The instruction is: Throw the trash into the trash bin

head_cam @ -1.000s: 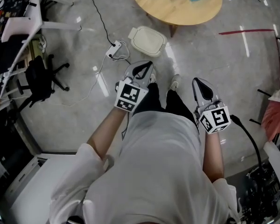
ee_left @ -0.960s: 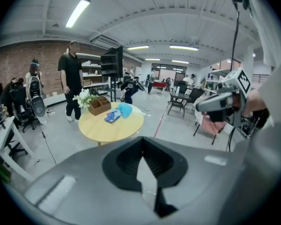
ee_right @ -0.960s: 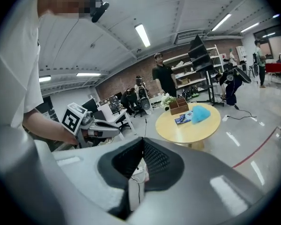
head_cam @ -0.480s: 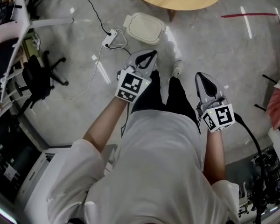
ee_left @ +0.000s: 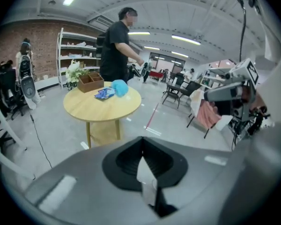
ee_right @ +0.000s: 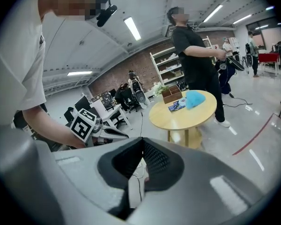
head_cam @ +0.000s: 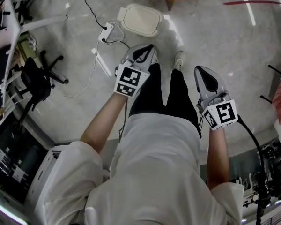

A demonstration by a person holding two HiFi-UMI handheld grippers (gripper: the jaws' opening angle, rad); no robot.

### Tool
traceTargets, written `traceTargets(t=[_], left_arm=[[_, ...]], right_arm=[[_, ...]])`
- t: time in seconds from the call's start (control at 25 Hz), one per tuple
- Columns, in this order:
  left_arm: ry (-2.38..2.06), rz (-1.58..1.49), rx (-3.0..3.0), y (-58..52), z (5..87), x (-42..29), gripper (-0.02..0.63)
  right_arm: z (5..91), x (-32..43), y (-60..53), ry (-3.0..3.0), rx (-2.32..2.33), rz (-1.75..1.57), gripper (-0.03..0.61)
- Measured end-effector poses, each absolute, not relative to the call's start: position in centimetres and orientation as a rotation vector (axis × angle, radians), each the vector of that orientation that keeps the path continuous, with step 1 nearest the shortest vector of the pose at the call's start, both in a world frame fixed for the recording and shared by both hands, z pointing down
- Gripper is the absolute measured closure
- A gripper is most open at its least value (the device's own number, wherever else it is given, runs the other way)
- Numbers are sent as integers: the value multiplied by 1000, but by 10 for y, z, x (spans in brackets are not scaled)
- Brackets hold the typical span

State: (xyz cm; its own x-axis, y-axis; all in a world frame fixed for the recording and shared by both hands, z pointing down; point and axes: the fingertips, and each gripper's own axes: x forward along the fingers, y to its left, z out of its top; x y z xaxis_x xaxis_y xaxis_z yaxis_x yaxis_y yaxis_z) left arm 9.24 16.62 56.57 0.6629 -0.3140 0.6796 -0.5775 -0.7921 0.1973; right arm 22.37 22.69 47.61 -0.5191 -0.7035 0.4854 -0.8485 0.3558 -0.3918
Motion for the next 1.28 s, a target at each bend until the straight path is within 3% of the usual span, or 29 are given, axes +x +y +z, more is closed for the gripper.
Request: traceTargets(t=[1.28], left_arm=[[-752, 1041, 2318, 139, 768, 101, 611]], right_arm=[[630, 230, 219, -2298, 1391, 1081, 577]])
